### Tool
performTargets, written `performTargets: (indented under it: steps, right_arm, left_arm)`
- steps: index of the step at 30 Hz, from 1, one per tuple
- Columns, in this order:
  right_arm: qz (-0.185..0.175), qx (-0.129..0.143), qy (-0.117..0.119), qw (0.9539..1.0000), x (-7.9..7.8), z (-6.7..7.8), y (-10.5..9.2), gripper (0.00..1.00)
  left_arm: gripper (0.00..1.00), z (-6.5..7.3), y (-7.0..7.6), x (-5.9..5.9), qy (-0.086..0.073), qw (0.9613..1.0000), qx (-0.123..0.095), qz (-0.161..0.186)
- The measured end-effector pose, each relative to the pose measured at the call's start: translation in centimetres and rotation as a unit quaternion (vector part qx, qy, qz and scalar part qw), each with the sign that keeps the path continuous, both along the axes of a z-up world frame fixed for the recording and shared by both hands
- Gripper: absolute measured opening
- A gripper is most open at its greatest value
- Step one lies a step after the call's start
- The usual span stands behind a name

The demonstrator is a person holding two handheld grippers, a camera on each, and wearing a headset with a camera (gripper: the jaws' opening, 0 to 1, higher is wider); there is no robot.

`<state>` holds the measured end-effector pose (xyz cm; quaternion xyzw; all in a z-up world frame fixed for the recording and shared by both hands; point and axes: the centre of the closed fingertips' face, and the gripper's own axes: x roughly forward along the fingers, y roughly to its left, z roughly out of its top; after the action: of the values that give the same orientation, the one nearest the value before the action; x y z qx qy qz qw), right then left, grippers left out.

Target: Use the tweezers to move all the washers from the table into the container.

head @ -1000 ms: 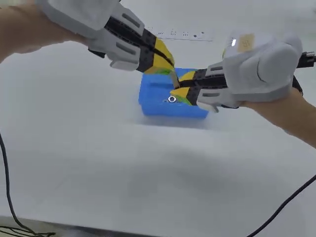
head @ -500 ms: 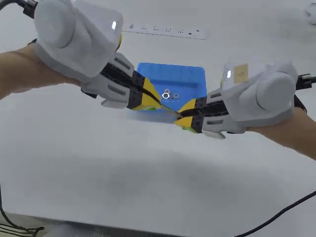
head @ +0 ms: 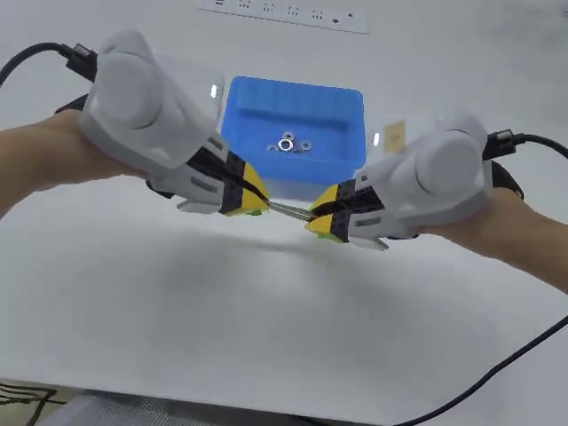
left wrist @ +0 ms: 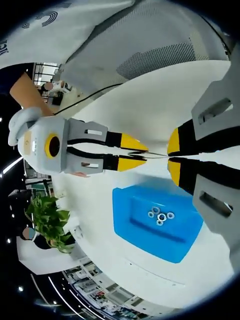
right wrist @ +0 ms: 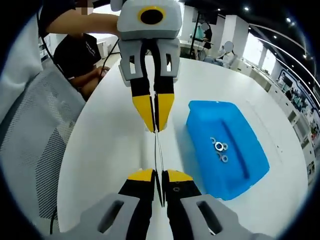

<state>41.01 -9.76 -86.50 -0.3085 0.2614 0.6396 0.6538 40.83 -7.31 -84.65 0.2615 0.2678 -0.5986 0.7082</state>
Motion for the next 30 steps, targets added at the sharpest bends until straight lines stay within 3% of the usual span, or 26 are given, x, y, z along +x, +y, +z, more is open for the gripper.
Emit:
performTargets:
  steps: [10, 19, 23, 25, 30]
  right_arm:
    - [0.01, -0.019, -0.002, 0.9998, 1.0, -1.7, -0.7, 0.09]
    - [0.029, -0.036, -0.01, 0.9989, 0.6, -2.7, -1.0, 0.09]
    - [0.031, -0.028, -0.009, 0.9991, 0.4, -2.4, -0.8, 0.09]
    - [0.03, -0.028, -0.009, 0.9991, 0.4, -2.3, -0.7, 0.1]
    - [0.018, -0.026, -0.008, 0.9995, 0.5, -2.2, -0.8, 0.11]
  left_arm:
    - [0.06, -2.4, -0.2, 1.0, 0.002, 0.9998, 0.018, 0.001]
    - [0.06, -3.6, -0.6, 0.6, 0.011, 0.9994, 0.032, -0.001]
    - [0.06, -4.3, -0.4, 0.4, 0.013, 0.9989, 0.046, -0.002]
    - [0.06, -4.3, -0.5, 0.7, 0.018, 0.999, 0.039, 0.011]
    - [0.07, -4.3, -0.2, 0.9, 0.031, 0.9982, 0.044, 0.026]
